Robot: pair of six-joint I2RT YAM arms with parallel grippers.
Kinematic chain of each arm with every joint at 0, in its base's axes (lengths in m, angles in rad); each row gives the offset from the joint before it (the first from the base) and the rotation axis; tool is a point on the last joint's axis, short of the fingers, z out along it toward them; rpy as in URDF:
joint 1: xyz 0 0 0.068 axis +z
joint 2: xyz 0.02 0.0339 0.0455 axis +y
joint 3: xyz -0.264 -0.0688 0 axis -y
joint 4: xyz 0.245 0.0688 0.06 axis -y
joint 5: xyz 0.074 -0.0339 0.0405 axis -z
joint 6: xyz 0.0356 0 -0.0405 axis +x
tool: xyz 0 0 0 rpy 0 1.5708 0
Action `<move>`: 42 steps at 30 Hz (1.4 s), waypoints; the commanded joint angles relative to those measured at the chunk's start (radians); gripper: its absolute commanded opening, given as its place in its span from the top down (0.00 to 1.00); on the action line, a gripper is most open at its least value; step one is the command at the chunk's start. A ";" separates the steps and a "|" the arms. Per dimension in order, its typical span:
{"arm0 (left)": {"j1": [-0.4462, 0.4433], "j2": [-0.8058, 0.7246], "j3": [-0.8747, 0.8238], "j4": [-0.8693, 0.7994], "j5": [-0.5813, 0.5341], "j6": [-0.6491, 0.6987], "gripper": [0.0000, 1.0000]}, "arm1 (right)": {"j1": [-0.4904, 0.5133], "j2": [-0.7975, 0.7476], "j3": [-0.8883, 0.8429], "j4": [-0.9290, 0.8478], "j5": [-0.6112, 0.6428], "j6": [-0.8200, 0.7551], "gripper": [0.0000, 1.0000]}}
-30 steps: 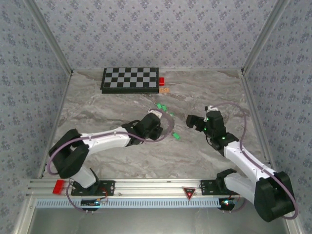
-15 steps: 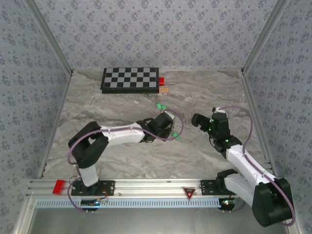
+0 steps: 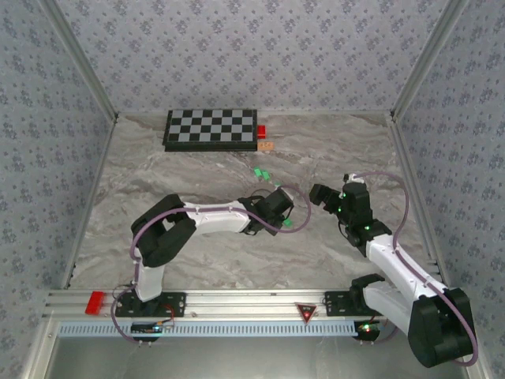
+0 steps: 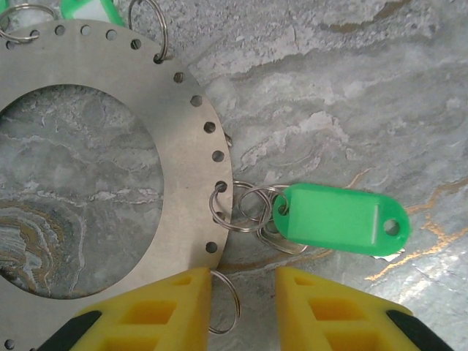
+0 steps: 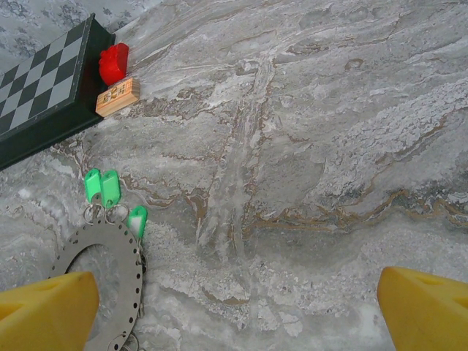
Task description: Put the keys on the keyring
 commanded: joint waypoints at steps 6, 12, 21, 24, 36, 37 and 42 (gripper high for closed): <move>-0.003 0.047 0.040 -0.059 -0.058 0.019 0.71 | 0.001 -0.006 -0.001 0.022 -0.009 0.023 0.00; -0.002 0.036 0.030 -0.060 -0.068 0.012 0.82 | 0.004 -0.007 -0.002 0.024 -0.013 0.022 0.00; -0.003 -0.045 0.009 -0.063 -0.094 0.015 1.00 | 0.008 -0.009 0.000 0.031 -0.025 0.018 0.00; -0.004 -0.094 0.001 -0.066 -0.107 0.022 1.00 | 0.017 -0.009 -0.002 0.050 -0.044 0.009 0.00; 0.015 -0.293 -0.004 -0.129 -0.159 0.109 1.00 | 0.126 -0.011 -0.024 0.193 -0.117 -0.101 0.00; 0.024 -0.310 -0.007 -0.129 -0.155 0.116 1.00 | 0.132 -0.012 -0.027 0.209 -0.128 -0.107 0.01; 0.085 -0.427 -0.056 -0.111 -0.095 0.150 1.00 | 0.156 -0.002 -0.022 0.264 -0.209 -0.131 0.05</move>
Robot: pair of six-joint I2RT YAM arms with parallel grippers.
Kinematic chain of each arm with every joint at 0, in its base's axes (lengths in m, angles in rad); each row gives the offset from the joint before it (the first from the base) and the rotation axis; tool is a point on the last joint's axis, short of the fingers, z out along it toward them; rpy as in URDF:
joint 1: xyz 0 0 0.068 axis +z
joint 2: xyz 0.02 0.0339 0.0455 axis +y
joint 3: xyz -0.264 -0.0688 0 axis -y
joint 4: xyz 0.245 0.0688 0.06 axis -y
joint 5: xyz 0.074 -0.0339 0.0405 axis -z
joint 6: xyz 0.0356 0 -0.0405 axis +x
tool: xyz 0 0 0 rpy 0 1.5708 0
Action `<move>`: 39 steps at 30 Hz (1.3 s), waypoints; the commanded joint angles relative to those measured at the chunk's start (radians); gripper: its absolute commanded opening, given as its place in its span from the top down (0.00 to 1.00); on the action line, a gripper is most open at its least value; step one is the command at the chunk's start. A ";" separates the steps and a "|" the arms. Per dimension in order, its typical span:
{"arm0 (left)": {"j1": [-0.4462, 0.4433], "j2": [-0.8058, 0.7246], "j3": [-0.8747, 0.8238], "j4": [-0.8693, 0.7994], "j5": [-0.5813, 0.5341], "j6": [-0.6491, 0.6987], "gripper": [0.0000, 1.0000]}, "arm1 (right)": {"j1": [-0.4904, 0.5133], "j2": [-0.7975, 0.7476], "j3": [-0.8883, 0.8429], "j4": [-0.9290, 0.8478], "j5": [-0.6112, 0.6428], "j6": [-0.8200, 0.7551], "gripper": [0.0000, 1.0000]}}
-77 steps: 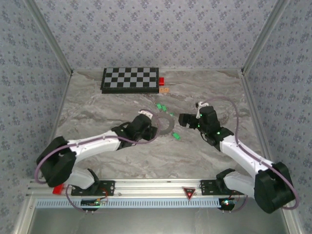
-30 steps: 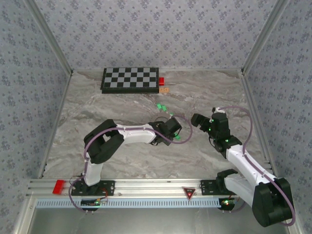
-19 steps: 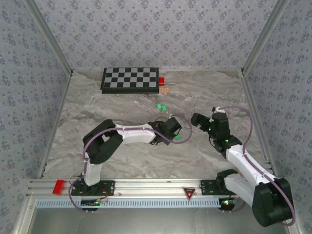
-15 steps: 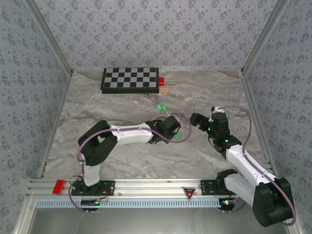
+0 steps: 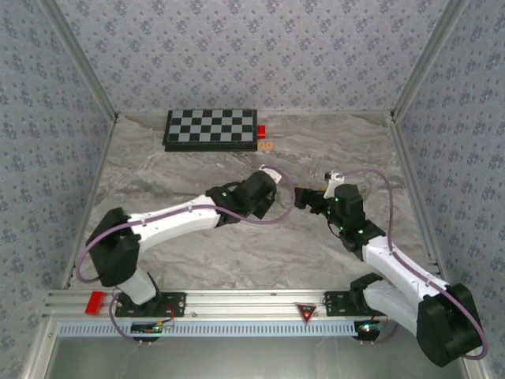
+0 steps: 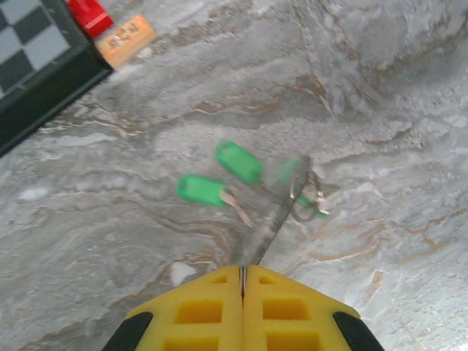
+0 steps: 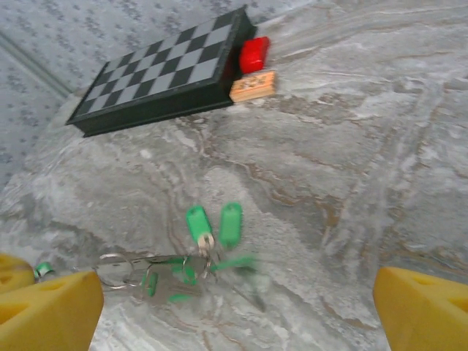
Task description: Put the keys on the keyring
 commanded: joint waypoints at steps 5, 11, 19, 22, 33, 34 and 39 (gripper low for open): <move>0.066 -0.165 -0.067 0.007 0.103 0.077 1.00 | 0.048 0.043 0.058 0.071 -0.128 -0.069 0.12; 0.116 -0.260 -0.130 0.036 0.247 0.067 1.00 | 0.085 0.150 0.154 0.052 -0.229 -0.079 0.22; 0.216 -0.393 -0.212 0.104 0.471 0.019 1.00 | 0.090 0.262 0.255 0.071 -0.417 -0.054 0.44; 0.219 -0.422 -0.208 0.096 0.488 0.036 1.00 | 0.096 0.315 0.296 0.070 -0.459 -0.051 0.56; 0.280 -0.462 -0.234 0.179 0.646 -0.017 1.00 | 0.237 0.441 0.377 0.090 -0.587 -0.101 0.70; 0.285 -0.466 -0.238 0.192 0.659 -0.025 1.00 | 0.241 0.440 0.377 0.088 -0.577 -0.101 0.70; 0.321 -0.490 -0.274 0.273 0.735 -0.083 1.00 | 0.213 0.421 0.343 0.134 -0.558 -0.062 0.70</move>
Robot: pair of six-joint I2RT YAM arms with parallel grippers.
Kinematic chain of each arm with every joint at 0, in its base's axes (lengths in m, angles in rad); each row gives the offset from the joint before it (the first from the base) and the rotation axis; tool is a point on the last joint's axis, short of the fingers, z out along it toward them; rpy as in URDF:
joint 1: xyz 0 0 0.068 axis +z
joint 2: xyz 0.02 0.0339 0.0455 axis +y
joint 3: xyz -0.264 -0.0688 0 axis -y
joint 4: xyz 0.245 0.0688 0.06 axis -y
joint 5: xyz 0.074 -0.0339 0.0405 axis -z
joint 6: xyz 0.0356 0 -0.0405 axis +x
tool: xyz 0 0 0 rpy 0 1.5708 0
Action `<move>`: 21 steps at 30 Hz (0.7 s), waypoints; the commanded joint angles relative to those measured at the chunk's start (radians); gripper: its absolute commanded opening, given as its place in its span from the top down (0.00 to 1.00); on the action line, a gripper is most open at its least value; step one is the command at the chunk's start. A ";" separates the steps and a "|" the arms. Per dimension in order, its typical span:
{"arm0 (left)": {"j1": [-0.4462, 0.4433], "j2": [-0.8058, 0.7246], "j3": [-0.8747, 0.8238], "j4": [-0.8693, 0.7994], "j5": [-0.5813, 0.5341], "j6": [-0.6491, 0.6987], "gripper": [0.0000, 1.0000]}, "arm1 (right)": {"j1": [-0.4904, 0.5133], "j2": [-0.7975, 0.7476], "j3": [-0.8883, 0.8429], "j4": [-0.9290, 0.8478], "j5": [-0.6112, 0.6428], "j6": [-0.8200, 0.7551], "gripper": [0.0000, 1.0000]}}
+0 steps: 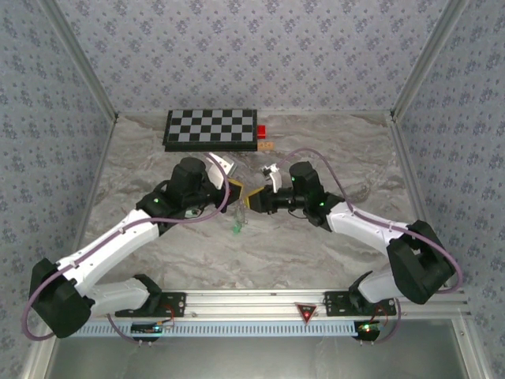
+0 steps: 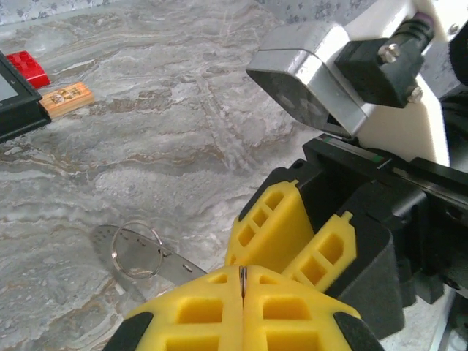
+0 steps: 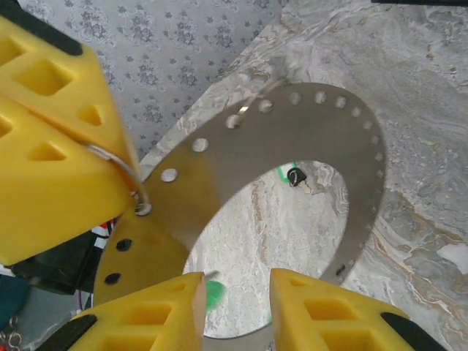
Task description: Put the keys on the keyring
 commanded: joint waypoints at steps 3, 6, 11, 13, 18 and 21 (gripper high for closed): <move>0.036 -0.054 -0.016 0.141 0.118 -0.084 1.00 | -0.046 -0.046 -0.029 0.104 -0.019 0.051 0.69; 0.036 -0.056 -0.016 0.136 0.098 -0.089 1.00 | -0.050 -0.086 -0.055 0.130 0.005 0.064 0.64; 0.036 -0.044 -0.012 0.129 0.033 -0.105 1.00 | 0.010 -0.203 -0.084 0.060 0.157 -0.016 0.49; 0.035 -0.034 -0.007 0.131 0.030 -0.110 1.00 | 0.047 -0.245 -0.095 0.038 0.244 -0.050 0.47; 0.029 -0.018 0.009 0.129 0.033 -0.112 1.00 | 0.149 -0.280 -0.078 -0.023 0.435 -0.168 0.43; 0.025 -0.019 0.013 0.127 0.032 -0.112 1.00 | 0.172 -0.244 -0.052 -0.047 0.473 -0.196 0.44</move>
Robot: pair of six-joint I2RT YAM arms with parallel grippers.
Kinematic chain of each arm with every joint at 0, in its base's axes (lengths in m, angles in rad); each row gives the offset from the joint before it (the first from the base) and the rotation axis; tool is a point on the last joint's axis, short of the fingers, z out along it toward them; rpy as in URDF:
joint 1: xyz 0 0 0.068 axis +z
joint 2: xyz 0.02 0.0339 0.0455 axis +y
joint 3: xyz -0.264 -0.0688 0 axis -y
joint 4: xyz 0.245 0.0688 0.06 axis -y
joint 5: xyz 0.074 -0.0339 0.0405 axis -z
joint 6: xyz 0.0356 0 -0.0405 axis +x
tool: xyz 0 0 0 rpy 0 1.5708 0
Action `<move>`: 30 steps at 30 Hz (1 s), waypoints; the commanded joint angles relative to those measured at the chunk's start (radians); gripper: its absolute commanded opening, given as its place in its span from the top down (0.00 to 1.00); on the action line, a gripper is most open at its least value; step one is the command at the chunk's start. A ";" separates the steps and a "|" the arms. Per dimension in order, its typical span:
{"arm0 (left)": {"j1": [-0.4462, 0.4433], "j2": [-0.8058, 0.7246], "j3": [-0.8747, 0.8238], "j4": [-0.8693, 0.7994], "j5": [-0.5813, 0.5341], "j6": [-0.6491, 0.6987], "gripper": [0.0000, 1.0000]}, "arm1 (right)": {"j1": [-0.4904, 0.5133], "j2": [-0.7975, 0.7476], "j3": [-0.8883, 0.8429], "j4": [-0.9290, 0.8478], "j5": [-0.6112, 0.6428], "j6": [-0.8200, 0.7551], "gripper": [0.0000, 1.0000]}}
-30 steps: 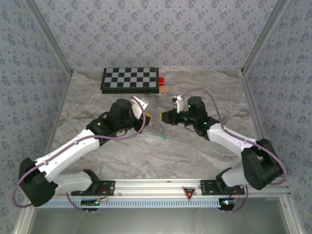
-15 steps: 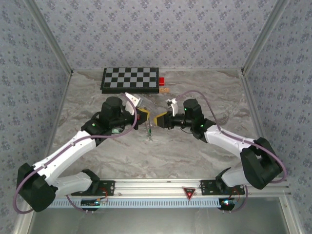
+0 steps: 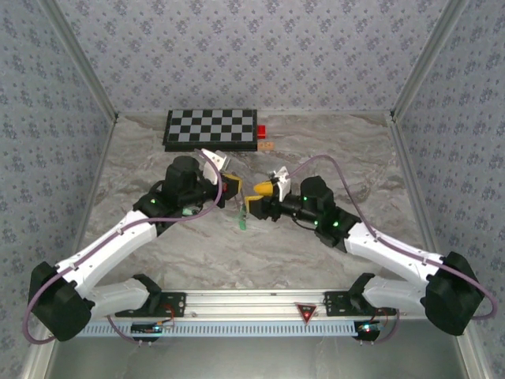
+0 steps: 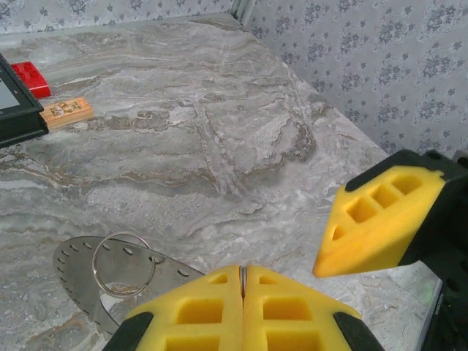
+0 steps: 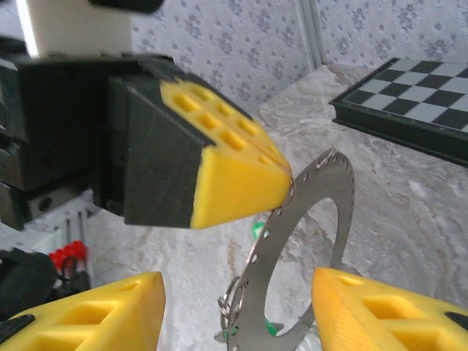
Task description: Put the keys on the keyring
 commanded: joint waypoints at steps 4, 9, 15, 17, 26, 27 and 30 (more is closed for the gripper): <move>-0.012 -0.015 0.037 0.047 0.000 -0.020 1.00 | 0.046 0.088 0.072 -0.075 0.149 -0.104 0.47; -0.019 -0.024 0.035 0.045 -0.009 -0.022 1.00 | 0.071 0.132 0.098 -0.073 0.181 -0.124 0.56; -0.029 -0.024 0.032 0.046 -0.014 -0.017 1.00 | 0.075 0.140 0.102 -0.064 0.211 -0.130 0.67; -0.033 -0.023 0.032 0.048 -0.016 -0.014 1.00 | 0.075 0.140 0.103 -0.063 0.216 -0.128 0.68; -0.036 -0.020 0.030 0.044 -0.032 -0.011 1.00 | -0.008 0.093 0.079 -0.032 0.081 0.001 0.53; -0.036 -0.020 0.029 0.044 -0.032 -0.011 1.00 | -0.023 0.086 0.070 -0.014 0.062 0.019 0.53; -0.036 -0.018 0.026 0.044 -0.035 -0.012 1.00 | -0.044 0.076 0.058 0.020 0.019 0.049 0.53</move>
